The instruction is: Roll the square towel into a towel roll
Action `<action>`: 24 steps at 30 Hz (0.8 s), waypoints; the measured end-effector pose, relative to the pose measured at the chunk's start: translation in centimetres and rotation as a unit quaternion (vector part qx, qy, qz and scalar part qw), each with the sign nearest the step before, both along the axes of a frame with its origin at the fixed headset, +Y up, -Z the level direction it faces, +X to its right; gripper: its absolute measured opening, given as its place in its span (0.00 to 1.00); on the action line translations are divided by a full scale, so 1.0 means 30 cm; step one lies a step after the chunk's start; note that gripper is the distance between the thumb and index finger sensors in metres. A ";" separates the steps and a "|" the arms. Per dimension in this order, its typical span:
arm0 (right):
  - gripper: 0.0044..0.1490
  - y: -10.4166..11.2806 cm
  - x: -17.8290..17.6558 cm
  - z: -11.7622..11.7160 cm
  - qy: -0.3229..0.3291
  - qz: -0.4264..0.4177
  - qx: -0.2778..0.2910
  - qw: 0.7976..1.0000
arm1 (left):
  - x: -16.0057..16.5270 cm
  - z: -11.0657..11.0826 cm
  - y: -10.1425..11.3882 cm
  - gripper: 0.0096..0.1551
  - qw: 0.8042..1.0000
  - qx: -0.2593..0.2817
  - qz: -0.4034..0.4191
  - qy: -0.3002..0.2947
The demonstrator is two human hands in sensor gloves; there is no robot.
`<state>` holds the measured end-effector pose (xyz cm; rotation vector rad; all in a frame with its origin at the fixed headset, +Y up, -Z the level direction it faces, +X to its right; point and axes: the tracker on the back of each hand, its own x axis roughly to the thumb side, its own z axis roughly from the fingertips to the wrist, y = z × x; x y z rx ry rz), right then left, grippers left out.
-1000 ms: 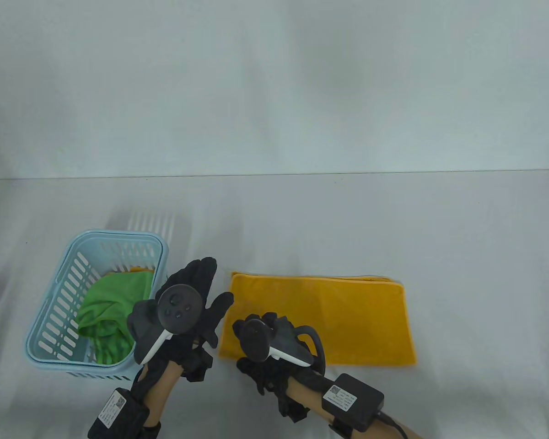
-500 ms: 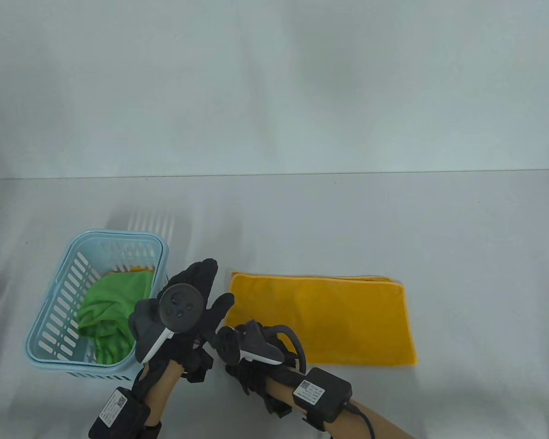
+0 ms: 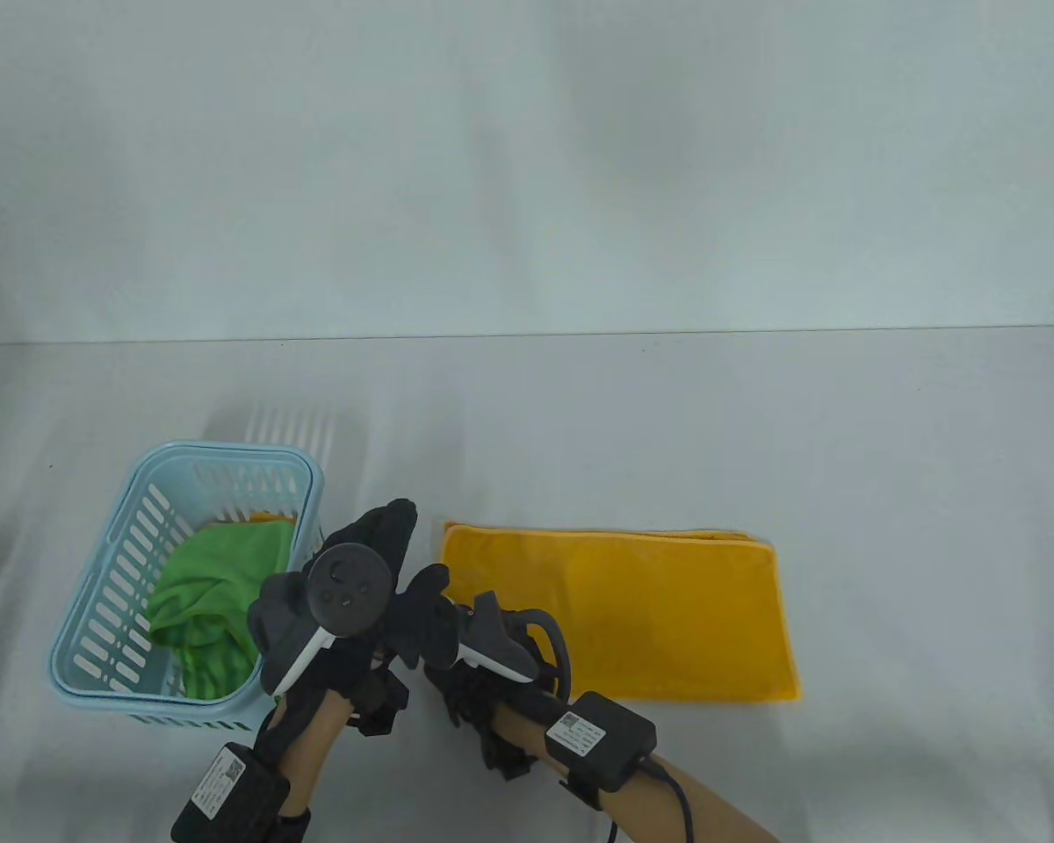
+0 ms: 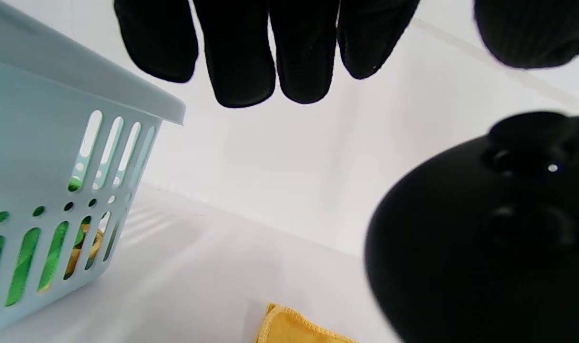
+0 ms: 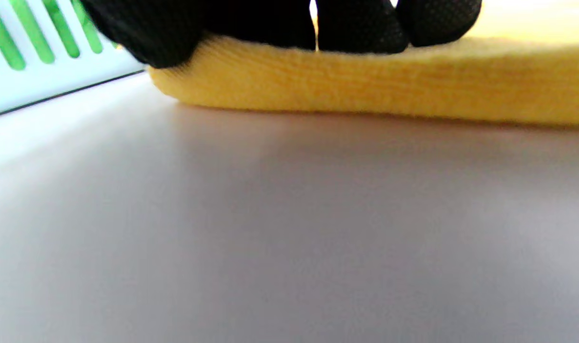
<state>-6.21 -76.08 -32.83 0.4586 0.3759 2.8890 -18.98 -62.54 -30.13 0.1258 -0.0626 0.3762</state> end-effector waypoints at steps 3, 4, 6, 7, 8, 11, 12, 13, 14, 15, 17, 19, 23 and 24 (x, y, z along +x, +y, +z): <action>0.25 0.009 0.016 -0.010 -0.004 -0.017 -0.023 1.000 | -0.002 -0.002 -0.001 0.48 1.000 -0.001 0.001 0.001; 0.25 0.014 0.022 -0.012 -0.003 -0.020 -0.029 0.999 | -0.003 -0.002 -0.001 0.48 1.000 -0.001 0.001 0.002; 0.24 0.028 0.037 -0.016 -0.004 -0.032 -0.047 0.998 | -0.006 -0.003 -0.001 0.48 1.000 -0.001 0.002 0.003; 0.24 0.034 0.044 -0.017 -0.005 -0.037 -0.055 0.998 | -0.006 -0.003 0.000 0.48 1.000 -0.001 0.003 0.004; 0.24 0.045 0.057 -0.017 -0.006 -0.046 -0.068 0.997 | -0.007 -0.004 0.000 0.48 1.000 -0.001 0.003 0.004; 0.24 0.073 0.096 -0.012 -0.014 -0.077 -0.096 0.992 | -0.008 -0.004 -0.003 0.48 1.000 -0.003 0.003 0.004; 0.24 0.081 0.108 -0.009 -0.016 -0.089 -0.102 0.991 | -0.008 -0.004 -0.003 0.48 1.000 -0.003 0.003 0.004; 0.24 0.092 0.127 -0.004 -0.023 -0.108 -0.109 0.988 | -0.008 -0.004 -0.003 0.48 1.000 -0.004 0.003 0.005; 0.24 0.104 0.149 0.002 -0.030 -0.128 -0.118 0.984 | -0.008 -0.004 -0.004 0.48 1.000 -0.004 0.003 0.005; 0.24 0.114 0.170 0.007 -0.037 -0.147 -0.125 0.981 | -0.008 -0.004 -0.004 0.48 1.000 -0.005 0.004 0.005; 0.24 0.135 0.211 0.014 -0.047 -0.182 -0.139 0.972 | -0.008 -0.005 -0.006 0.48 1.000 -0.006 0.003 0.005; 0.24 0.156 0.251 0.018 -0.056 -0.216 -0.146 0.964 | -0.008 -0.005 -0.007 0.48 1.000 -0.008 0.002 0.005; 0.23 0.206 0.333 0.009 -0.084 -0.288 -0.136 0.944 | -0.004 -0.008 -0.018 0.48 1.000 -0.015 0.000 0.004; 0.23 0.217 0.348 0.005 -0.090 -0.299 -0.132 0.941 | -0.002 -0.009 -0.022 0.48 1.000 -0.017 -0.002 0.004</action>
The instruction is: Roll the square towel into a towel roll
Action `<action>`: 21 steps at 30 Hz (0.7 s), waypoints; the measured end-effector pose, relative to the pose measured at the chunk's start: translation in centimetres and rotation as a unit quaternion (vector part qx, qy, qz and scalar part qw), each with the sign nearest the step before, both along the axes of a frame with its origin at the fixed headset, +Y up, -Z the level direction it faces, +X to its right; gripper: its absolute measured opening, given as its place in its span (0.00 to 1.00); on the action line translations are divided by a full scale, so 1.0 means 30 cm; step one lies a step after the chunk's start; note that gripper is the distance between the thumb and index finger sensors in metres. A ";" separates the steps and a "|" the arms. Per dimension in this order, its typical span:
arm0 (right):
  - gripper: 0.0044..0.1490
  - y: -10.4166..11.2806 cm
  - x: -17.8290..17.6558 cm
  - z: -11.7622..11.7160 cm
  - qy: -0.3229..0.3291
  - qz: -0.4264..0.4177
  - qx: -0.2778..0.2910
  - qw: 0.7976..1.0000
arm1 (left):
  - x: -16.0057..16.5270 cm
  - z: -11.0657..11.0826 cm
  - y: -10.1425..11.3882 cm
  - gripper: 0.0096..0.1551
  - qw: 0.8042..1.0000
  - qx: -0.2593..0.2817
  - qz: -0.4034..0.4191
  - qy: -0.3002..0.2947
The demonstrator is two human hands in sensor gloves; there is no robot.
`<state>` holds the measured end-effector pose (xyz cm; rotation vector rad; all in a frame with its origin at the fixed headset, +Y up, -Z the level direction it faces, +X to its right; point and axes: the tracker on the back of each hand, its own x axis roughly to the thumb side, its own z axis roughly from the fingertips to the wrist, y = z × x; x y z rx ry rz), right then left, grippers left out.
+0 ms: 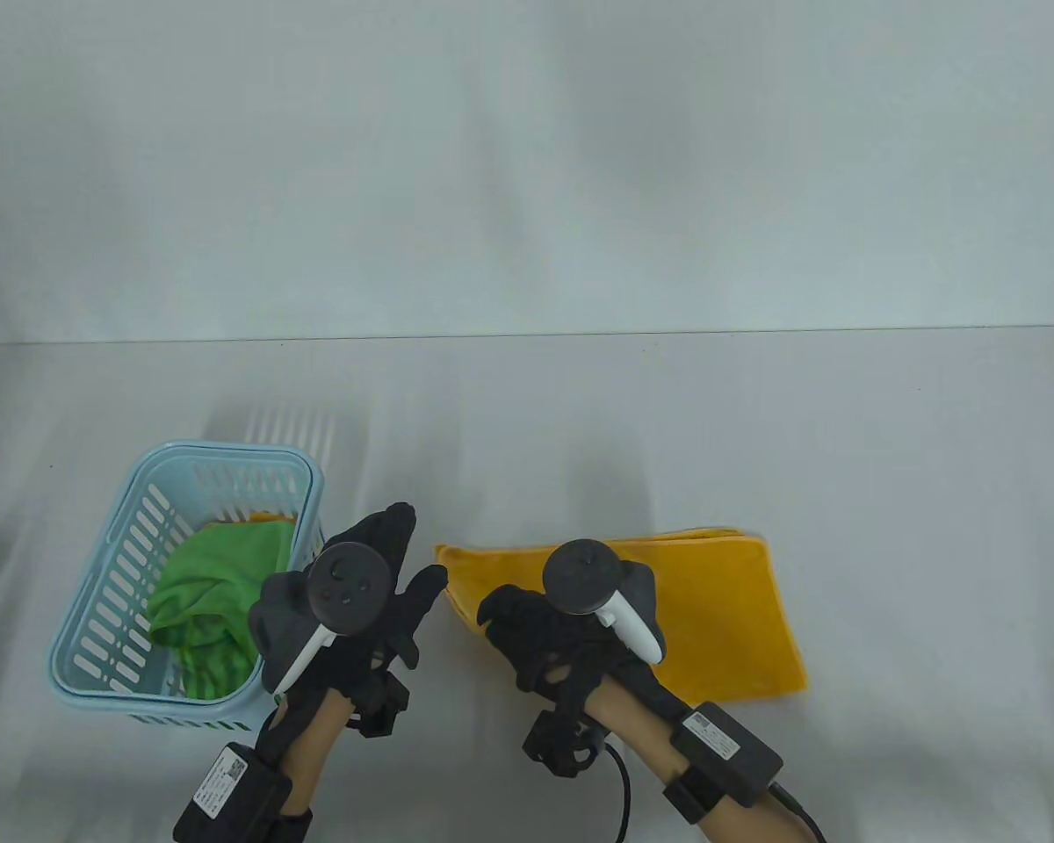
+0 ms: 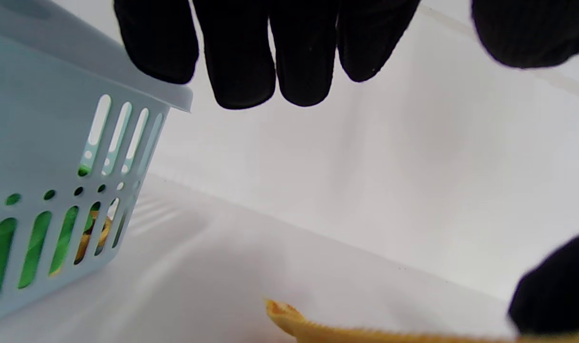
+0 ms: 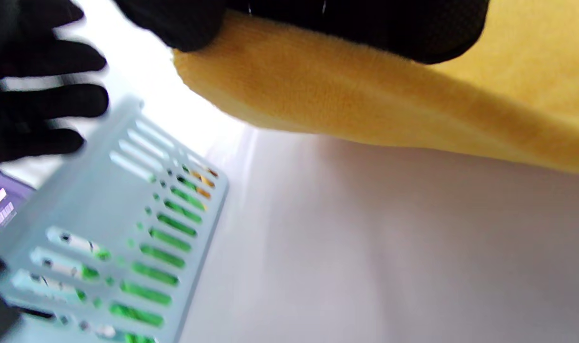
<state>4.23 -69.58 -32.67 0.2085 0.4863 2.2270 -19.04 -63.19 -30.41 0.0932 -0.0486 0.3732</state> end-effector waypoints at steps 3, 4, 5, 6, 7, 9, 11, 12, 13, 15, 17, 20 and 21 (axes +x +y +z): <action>0.24 0.046 0.050 -0.012 -0.034 -0.015 0.020 0.999 | 0.005 -0.005 -0.013 0.47 1.000 -0.009 -0.003 -0.001; 0.24 0.057 0.062 -0.014 -0.040 -0.011 0.030 0.999 | 0.006 -0.006 -0.016 0.47 1.000 -0.011 -0.003 -0.002; 0.24 0.069 0.074 -0.017 -0.043 -0.009 0.038 0.998 | 0.008 -0.008 -0.020 0.47 1.000 -0.015 -0.003 -0.004; 0.24 0.080 0.085 -0.020 -0.043 -0.006 0.044 0.998 | 0.009 -0.010 -0.023 0.47 1.000 -0.018 -0.003 -0.005; 0.24 0.094 0.099 -0.025 -0.042 -0.002 0.051 0.998 | 0.011 -0.012 -0.027 0.47 1.000 -0.022 -0.002 -0.008; 0.24 0.120 0.130 -0.030 -0.046 -0.001 0.068 0.997 | 0.017 -0.014 -0.034 0.47 0.999 -0.029 -0.001 -0.014; 0.24 0.137 0.155 -0.033 -0.048 -0.004 0.076 0.996 | 0.025 -0.017 -0.042 0.47 0.999 -0.037 -0.003 -0.024; 0.24 0.144 0.168 -0.033 -0.047 -0.009 0.076 0.996 | 0.032 -0.019 -0.048 0.47 0.999 -0.043 -0.004 -0.032; 0.24 0.149 0.179 -0.034 -0.046 -0.014 0.076 0.996 | 0.040 -0.022 -0.054 0.46 0.998 -0.049 -0.006 -0.044; 0.24 0.159 0.198 -0.034 -0.046 -0.020 0.078 0.996 | 0.059 -0.027 -0.073 0.46 0.995 -0.070 -0.008 -0.068; 0.24 0.167 0.210 -0.032 -0.048 -0.027 0.081 0.995 | 0.078 -0.031 -0.093 0.46 0.991 -0.085 -0.013 -0.097; 0.24 0.180 0.219 -0.030 -0.047 -0.035 0.083 0.995 | 0.116 -0.038 -0.134 0.47 0.984 -0.111 -0.033 -0.136; 0.24 0.184 0.221 -0.029 -0.047 -0.036 0.085 0.995 | 0.125 -0.040 -0.145 0.48 0.982 -0.118 -0.040 -0.145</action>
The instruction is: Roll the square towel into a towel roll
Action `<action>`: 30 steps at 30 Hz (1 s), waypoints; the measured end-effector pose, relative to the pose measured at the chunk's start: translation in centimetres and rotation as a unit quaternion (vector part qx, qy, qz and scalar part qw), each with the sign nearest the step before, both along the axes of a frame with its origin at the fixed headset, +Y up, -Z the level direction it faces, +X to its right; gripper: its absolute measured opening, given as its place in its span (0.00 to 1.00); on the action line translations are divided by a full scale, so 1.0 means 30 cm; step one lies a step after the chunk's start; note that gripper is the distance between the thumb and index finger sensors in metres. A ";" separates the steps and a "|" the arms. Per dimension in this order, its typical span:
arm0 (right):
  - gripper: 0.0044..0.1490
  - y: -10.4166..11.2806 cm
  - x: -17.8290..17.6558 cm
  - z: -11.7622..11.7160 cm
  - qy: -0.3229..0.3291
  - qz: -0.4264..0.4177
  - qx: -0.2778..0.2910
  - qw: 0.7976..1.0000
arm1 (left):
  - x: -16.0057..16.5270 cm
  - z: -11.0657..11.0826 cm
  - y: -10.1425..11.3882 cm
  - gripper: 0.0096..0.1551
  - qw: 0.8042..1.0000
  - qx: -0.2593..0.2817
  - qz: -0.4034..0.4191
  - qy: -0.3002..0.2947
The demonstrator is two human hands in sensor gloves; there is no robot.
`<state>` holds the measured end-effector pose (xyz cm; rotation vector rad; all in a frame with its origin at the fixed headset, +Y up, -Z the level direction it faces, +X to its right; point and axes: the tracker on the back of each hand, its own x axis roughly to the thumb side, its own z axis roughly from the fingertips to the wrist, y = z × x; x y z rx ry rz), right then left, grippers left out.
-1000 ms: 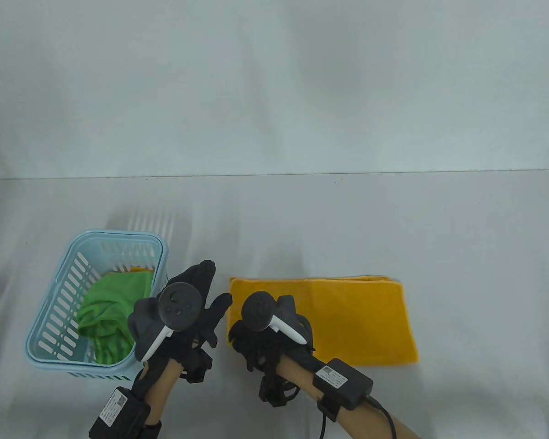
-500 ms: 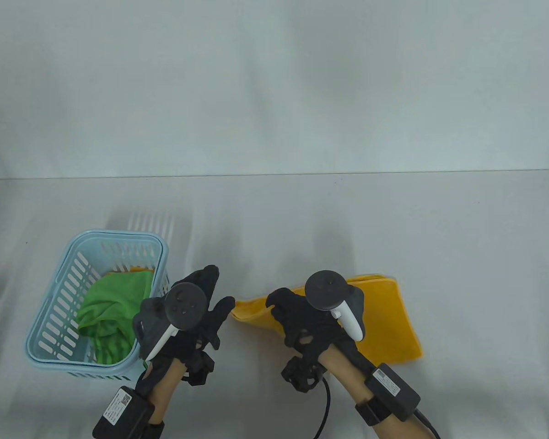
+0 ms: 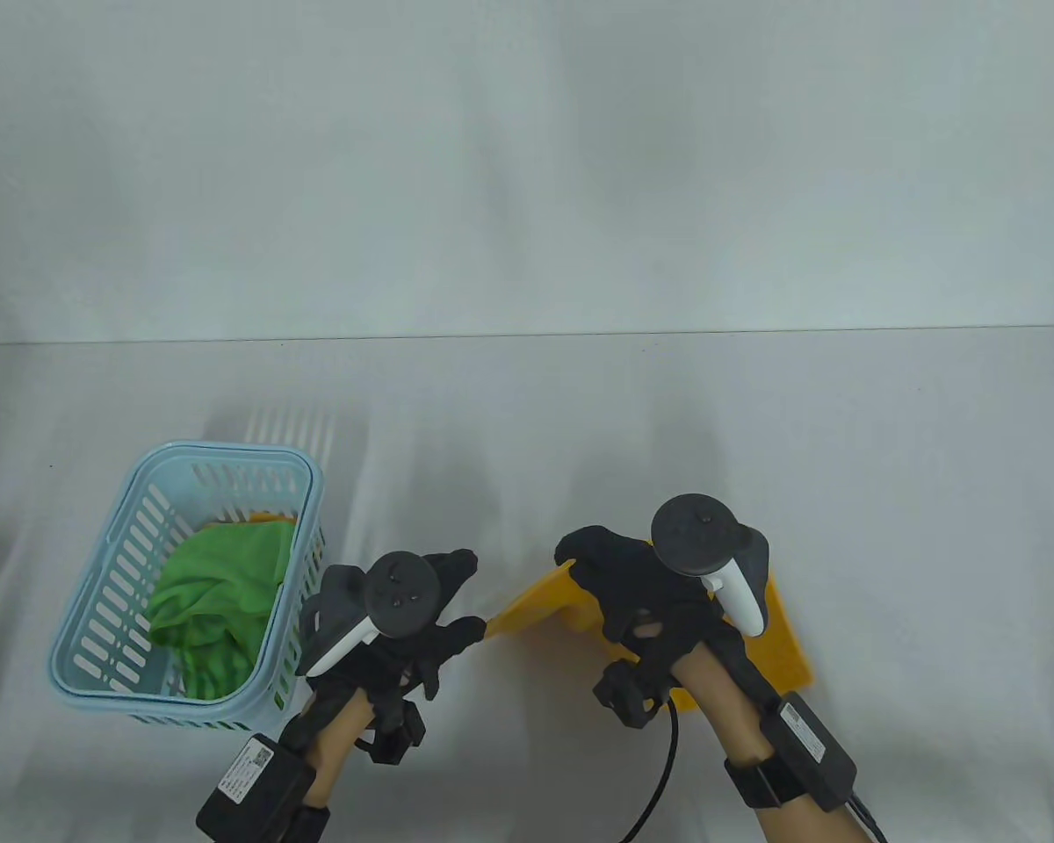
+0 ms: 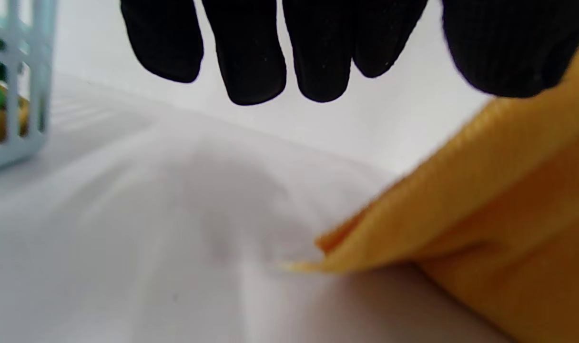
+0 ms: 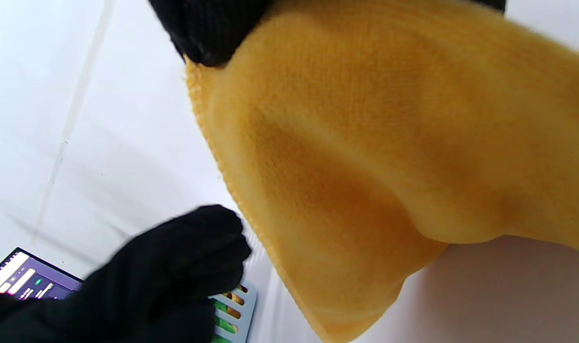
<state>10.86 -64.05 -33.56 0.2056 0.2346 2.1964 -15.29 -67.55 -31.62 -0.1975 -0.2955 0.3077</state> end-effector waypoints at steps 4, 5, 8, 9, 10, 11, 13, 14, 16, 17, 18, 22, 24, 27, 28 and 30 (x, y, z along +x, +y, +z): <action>0.24 0.013 0.004 0.009 0.000 -0.010 0.005 1.000 | 0.042 -0.008 -0.057 0.49 0.999 -0.023 -0.027 -0.019; 0.24 0.014 0.004 0.009 0.000 -0.011 0.006 1.000 | 0.048 -0.010 -0.067 0.49 0.999 -0.026 -0.031 -0.020; 0.24 0.019 0.006 0.011 0.000 -0.013 0.009 1.000 | 0.067 -0.020 -0.098 0.47 0.998 -0.027 -0.046 -0.014; 0.24 0.020 0.008 0.011 -0.001 -0.015 0.009 1.000 | 0.072 -0.025 -0.110 0.47 0.998 -0.025 -0.055 -0.014; 0.24 0.020 0.009 0.011 -0.002 -0.016 0.009 1.000 | 0.075 -0.030 -0.118 0.47 0.998 -0.022 -0.061 -0.008; 0.24 0.020 0.010 0.010 -0.002 -0.017 0.009 1.000 | 0.077 -0.035 -0.126 0.46 0.998 -0.018 -0.065 -0.004; 0.24 0.021 0.014 0.008 -0.004 -0.020 0.008 1.000 | 0.080 -0.047 -0.141 0.44 0.998 -0.016 -0.068 0.001; 0.24 0.021 0.016 0.007 -0.006 -0.023 0.008 1.000 | 0.081 -0.053 -0.150 0.42 0.997 -0.020 -0.071 0.004; 0.24 0.019 0.020 0.006 -0.010 -0.027 0.007 1.000 | 0.082 -0.059 -0.164 0.37 0.997 -0.021 -0.076 0.009; 0.24 0.018 0.023 0.006 -0.013 -0.028 0.005 1.000 | 0.081 -0.060 -0.168 0.34 0.997 -0.018 -0.079 0.012; 0.24 0.017 0.024 0.004 -0.016 -0.029 0.005 0.999 | 0.080 -0.061 -0.169 0.30 0.997 -0.016 -0.078 0.012; 0.24 0.003 0.041 -0.004 -0.032 -0.047 -0.007 0.998 | 0.065 -0.061 -0.144 0.25 0.999 -0.013 -0.043 0.020; 0.24 -0.006 0.053 -0.008 -0.045 -0.062 -0.015 0.997 | 0.059 -0.058 -0.132 0.24 0.999 -0.014 -0.020 0.023; 0.24 -0.022 0.077 -0.021 -0.065 -0.089 -0.028 0.994 | 0.050 -0.054 -0.111 0.23 1.000 -0.015 0.012 0.025; 0.24 -0.026 0.085 -0.025 -0.069 -0.095 -0.034 0.992 | 0.046 -0.052 -0.102 0.23 0.999 -0.012 0.020 0.030; 0.26 -0.030 0.096 -0.031 -0.072 -0.106 -0.039 0.991 | 0.038 -0.050 -0.088 0.22 0.999 -0.010 0.038 0.035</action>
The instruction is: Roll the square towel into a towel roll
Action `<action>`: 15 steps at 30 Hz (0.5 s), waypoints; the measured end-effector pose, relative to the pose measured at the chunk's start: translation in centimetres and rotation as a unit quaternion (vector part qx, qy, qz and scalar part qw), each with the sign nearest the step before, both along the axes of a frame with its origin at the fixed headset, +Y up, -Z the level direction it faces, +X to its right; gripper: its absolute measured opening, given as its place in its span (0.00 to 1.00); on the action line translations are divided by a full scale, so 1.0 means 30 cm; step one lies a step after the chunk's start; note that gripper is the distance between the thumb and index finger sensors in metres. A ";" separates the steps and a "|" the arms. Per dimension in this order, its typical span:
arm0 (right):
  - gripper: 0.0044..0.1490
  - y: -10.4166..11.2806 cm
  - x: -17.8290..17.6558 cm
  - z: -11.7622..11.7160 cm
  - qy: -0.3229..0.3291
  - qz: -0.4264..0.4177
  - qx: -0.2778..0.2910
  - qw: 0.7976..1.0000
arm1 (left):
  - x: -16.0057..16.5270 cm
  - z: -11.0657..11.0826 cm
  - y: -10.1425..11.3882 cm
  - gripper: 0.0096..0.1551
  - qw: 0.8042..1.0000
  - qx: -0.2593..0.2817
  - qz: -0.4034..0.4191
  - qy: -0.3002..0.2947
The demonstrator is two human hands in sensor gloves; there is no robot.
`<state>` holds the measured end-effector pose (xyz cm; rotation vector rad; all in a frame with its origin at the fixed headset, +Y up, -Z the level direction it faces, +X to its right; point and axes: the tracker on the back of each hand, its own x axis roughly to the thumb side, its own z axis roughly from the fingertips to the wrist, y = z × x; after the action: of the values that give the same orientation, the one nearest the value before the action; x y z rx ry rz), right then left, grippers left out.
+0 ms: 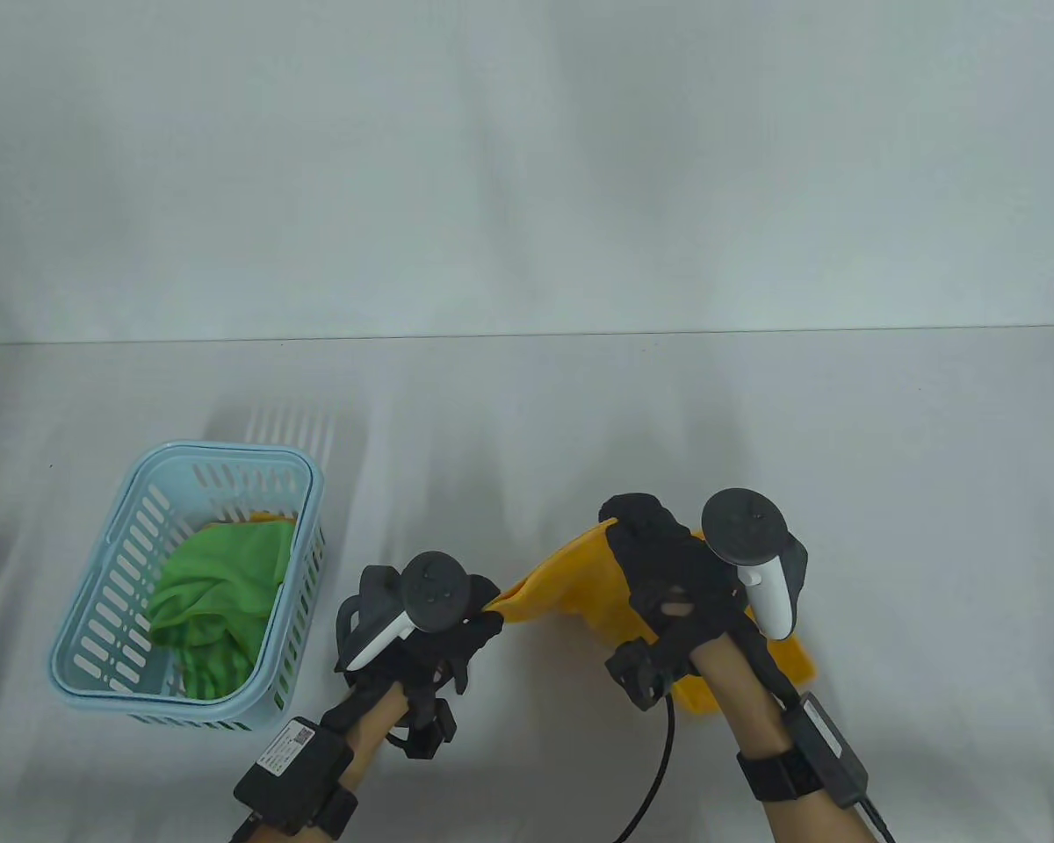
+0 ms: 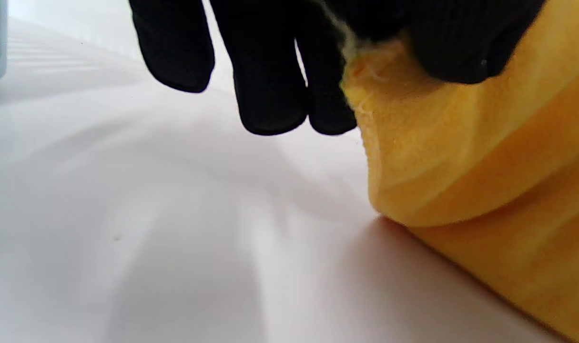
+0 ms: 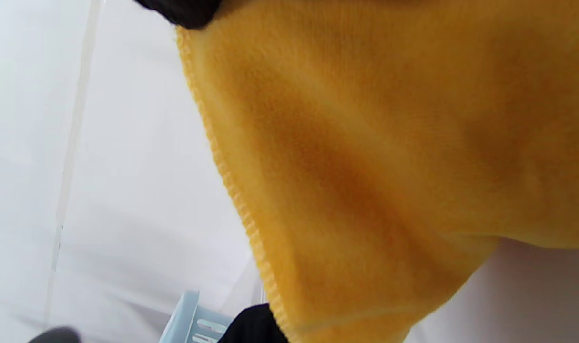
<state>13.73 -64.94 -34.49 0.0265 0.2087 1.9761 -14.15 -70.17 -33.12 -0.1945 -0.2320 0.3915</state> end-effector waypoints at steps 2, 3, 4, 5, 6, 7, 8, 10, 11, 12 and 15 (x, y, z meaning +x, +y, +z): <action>0.27 0.000 0.010 -0.007 0.008 -0.010 -0.008 1.000 | -0.012 0.003 0.012 0.22 1.000 0.002 0.020 0.010; 0.29 0.003 0.015 -0.010 0.011 -0.012 -0.009 1.000 | -0.020 0.004 0.020 0.21 0.999 0.002 0.031 0.016; 0.30 0.007 0.018 -0.012 0.014 -0.012 -0.006 1.000 | -0.026 0.006 0.025 0.21 0.999 0.002 0.039 0.021; 0.30 0.015 0.023 -0.013 0.017 -0.006 0.002 1.000 | -0.034 0.009 0.033 0.21 0.998 0.004 0.050 0.028; 0.30 0.023 0.028 -0.014 0.017 0.002 0.015 1.000 | -0.044 0.013 0.044 0.21 0.997 0.007 0.061 0.035; 0.30 0.031 0.034 -0.012 0.010 0.007 0.025 1.000 | -0.050 0.016 0.052 0.21 0.997 0.010 0.069 0.041; 0.29 0.038 0.039 -0.013 -0.002 0.011 0.041 0.999 | -0.059 0.019 0.063 0.21 0.996 0.014 0.080 0.047; 0.27 0.048 0.049 -0.013 -0.009 0.025 0.060 0.998 | -0.070 0.023 0.078 0.21 0.994 0.021 0.091 0.055; 0.26 0.054 0.053 -0.014 -0.016 0.034 0.075 0.996 | -0.075 0.025 0.087 0.21 0.994 0.026 0.093 0.057; 0.26 0.059 0.057 -0.012 -0.021 0.045 0.083 0.995 | -0.078 0.027 0.094 0.21 0.994 0.030 0.093 0.057; 0.24 0.072 0.067 -0.005 -0.051 0.073 0.123 0.988 | -0.084 0.033 0.112 0.21 0.992 0.043 0.097 0.061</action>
<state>15.75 -62.77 -34.64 0.0702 -0.1035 2.1327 -16.69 -66.81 -32.13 -0.0629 -0.1483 0.5838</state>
